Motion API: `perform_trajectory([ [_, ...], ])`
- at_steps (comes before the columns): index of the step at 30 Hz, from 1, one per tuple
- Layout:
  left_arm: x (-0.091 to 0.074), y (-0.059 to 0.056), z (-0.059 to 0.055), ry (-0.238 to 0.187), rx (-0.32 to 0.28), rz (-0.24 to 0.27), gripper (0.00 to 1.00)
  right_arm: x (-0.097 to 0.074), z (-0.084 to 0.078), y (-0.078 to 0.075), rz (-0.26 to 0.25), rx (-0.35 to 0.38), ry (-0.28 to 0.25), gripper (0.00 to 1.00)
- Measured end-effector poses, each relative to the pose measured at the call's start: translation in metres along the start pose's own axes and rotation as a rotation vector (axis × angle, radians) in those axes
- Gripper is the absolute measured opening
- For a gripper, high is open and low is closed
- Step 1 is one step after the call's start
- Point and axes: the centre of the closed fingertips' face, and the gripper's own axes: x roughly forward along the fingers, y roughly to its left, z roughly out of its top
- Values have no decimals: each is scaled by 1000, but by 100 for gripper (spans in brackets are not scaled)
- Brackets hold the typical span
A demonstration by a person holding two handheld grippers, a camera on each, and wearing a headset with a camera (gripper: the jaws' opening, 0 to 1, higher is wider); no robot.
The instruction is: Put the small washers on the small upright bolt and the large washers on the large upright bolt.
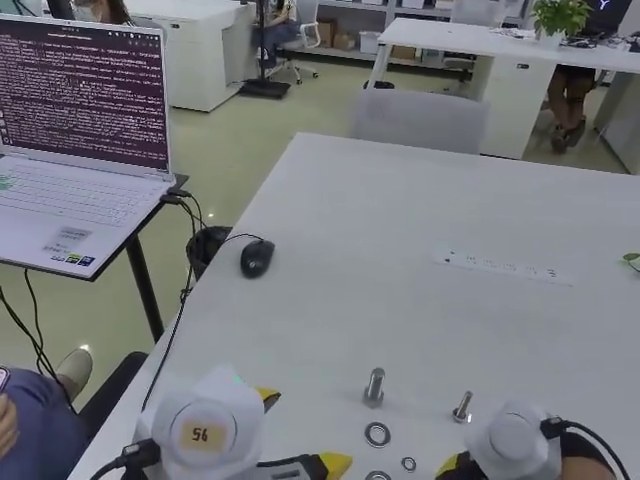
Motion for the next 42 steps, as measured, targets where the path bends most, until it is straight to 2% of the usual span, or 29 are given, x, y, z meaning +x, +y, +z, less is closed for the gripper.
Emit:
perform_trajectory([
  [3, -1, 1, -1, 0, -1, 4, 63, 3, -5, 2, 22, -36, 36, 19],
  [7, -3, 4, -2, -5, -10, 14, 63, 4, -1, 2, 21, -69, 32, 19],
  [11, -4, 5, -3, -4, -13, 20, 63, 5, -3, 2, 19, -146, 64, 18],
  [20, -3, 3, -2, -8, -12, 17, 63, 5, -3, 4, 30, -208, 116, 14],
  [29, -2, -1, 0, -12, -7, 11, 63, 4, -4, 2, 14, -158, 107, 13],
  [42, -6, 3, 0, -11, -9, 22, 63, -8, -9, -6, -49, -15, 27, 13],
])
